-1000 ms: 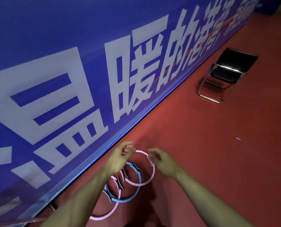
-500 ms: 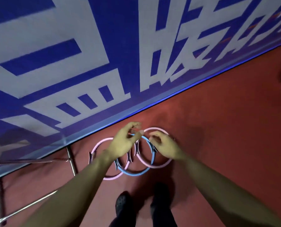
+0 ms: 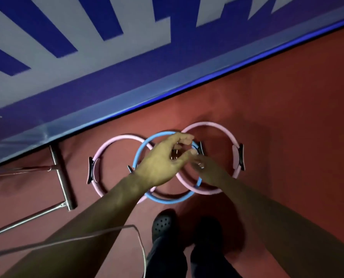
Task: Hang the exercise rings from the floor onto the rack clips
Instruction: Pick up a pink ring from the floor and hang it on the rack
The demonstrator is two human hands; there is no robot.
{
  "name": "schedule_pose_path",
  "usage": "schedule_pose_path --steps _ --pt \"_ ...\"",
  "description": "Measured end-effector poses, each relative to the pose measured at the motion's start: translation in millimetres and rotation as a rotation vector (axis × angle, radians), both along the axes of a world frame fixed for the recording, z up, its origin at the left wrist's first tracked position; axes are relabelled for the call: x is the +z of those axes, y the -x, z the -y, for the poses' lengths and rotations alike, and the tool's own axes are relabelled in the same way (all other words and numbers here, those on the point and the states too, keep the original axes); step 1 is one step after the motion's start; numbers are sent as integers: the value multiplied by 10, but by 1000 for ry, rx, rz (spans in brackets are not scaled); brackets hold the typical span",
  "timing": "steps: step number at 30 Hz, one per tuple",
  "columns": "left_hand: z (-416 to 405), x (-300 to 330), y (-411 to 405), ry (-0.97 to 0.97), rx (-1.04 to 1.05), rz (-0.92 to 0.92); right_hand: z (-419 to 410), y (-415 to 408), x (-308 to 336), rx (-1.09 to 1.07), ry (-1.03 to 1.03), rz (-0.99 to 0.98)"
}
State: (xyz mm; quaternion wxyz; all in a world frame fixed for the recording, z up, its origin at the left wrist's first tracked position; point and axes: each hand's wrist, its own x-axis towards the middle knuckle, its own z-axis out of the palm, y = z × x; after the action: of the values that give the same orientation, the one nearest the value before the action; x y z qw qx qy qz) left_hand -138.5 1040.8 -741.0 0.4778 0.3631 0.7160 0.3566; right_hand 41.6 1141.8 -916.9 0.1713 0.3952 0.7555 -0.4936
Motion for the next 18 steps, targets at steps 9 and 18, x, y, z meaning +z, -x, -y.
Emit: schedule_pose_path --steps 9,18 --pt "339 -1125 150 50 -20 41 615 138 -1291 -37 133 284" --pt "477 -1141 232 69 -19 38 755 119 -1241 -89 81 325"
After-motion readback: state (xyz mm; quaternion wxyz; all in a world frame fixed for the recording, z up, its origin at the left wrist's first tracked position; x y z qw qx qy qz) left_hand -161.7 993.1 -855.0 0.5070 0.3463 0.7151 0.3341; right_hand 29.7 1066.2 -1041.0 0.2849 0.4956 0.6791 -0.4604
